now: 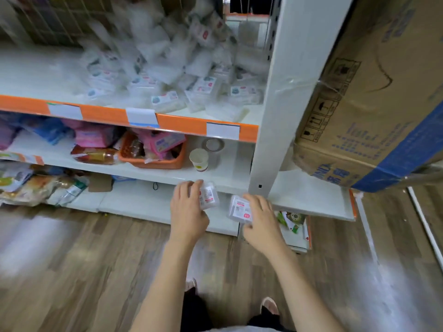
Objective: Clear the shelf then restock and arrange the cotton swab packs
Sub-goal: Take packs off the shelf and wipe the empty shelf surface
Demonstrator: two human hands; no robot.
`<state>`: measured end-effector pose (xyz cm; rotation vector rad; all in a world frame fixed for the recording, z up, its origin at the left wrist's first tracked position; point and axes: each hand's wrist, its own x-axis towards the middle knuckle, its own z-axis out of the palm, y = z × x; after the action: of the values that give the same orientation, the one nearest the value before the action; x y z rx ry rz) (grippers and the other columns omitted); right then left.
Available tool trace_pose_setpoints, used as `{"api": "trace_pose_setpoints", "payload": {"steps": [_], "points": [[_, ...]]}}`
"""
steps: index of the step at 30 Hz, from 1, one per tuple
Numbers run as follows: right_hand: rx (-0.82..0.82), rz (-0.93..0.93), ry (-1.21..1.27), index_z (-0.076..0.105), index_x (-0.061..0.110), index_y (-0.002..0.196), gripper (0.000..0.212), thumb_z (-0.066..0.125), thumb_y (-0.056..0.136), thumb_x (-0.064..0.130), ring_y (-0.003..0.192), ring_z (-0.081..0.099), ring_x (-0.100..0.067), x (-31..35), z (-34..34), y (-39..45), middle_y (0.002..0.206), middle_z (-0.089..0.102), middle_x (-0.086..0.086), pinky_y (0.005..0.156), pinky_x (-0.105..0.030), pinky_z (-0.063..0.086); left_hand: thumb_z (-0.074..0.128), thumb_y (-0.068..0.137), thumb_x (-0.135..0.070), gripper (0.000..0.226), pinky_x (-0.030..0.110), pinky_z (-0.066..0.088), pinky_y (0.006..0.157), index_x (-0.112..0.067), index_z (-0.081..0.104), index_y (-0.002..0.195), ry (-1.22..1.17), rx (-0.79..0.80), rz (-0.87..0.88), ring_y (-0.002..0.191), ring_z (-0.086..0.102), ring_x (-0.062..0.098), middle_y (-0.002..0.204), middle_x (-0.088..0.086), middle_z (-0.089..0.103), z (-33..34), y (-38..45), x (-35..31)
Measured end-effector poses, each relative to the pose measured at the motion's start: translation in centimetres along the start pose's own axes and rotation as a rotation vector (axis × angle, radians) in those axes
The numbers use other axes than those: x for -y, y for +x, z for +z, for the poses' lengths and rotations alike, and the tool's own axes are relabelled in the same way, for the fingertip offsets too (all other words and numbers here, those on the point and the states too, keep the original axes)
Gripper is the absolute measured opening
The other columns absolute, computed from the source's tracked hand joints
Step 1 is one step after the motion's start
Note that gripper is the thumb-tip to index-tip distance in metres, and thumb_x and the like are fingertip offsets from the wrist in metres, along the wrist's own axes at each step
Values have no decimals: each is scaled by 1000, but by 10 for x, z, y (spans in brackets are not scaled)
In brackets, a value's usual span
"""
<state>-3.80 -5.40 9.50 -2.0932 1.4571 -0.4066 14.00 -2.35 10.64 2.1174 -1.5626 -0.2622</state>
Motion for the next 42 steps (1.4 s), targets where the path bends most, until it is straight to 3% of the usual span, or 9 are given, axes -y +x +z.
{"api": "trace_pose_setpoints", "payload": {"steps": [4,8,10,12,17,23,29,36,42], "points": [[-72,-89,68,36,23,140,73,54,72,2,122,32,-16,83,6,35,129,37,1,101,-25,31,55,53,2,73,47,41,93,-4,53,125,-5,-80,88,108,43,37,114,17,53,-72,51,46],[-223,-153,83,38,17,140,73,57,71,1,120,36,-21,151,2,69,129,40,-4,103,-27,29,55,56,-6,73,32,26,98,-6,50,129,-74,-161,142,112,34,28,120,15,51,-132,81,71],[-282,-174,69,40,15,138,73,56,69,-1,119,34,-21,174,-4,81,130,41,-7,103,-22,23,61,61,-6,71,32,27,97,-7,48,131,-93,-173,142,113,36,30,122,15,50,-152,92,78],[-311,-200,38,43,13,135,73,52,65,-4,118,31,-18,190,-10,90,129,43,-8,100,-14,17,65,63,-7,69,38,32,94,-7,48,130,-98,-189,130,111,41,35,120,14,51,-166,100,86],[-376,-186,22,47,11,131,72,52,63,-10,116,30,-16,204,-23,103,126,45,-6,96,-8,14,50,62,-27,73,38,34,89,-10,46,132,-90,-183,116,107,42,32,116,12,52,-186,114,95],[-451,-170,28,44,12,135,72,51,66,-11,119,28,-16,217,-37,130,129,44,-7,96,-11,16,51,70,-38,73,35,33,95,-15,39,138,-143,-174,126,115,40,26,123,6,47,-207,138,94],[-437,-241,8,40,17,138,73,52,70,-7,123,26,-15,252,-40,163,132,39,-2,96,-13,18,55,67,-68,89,38,39,90,-8,43,132,-106,-311,150,105,48,29,115,10,53,-228,170,108],[-482,-216,4,37,5,136,71,57,69,-7,125,30,-20,302,2,204,133,42,-8,99,-7,11,79,65,-47,76,31,30,79,-11,50,124,-2,-301,188,99,46,29,110,7,55,-259,206,186],[-455,-191,0,44,7,132,68,58,66,-5,122,35,-25,386,67,241,129,45,-9,99,-8,12,81,66,-40,72,40,37,91,-19,51,129,28,-259,218,111,41,29,124,9,48,-311,239,278]]}}
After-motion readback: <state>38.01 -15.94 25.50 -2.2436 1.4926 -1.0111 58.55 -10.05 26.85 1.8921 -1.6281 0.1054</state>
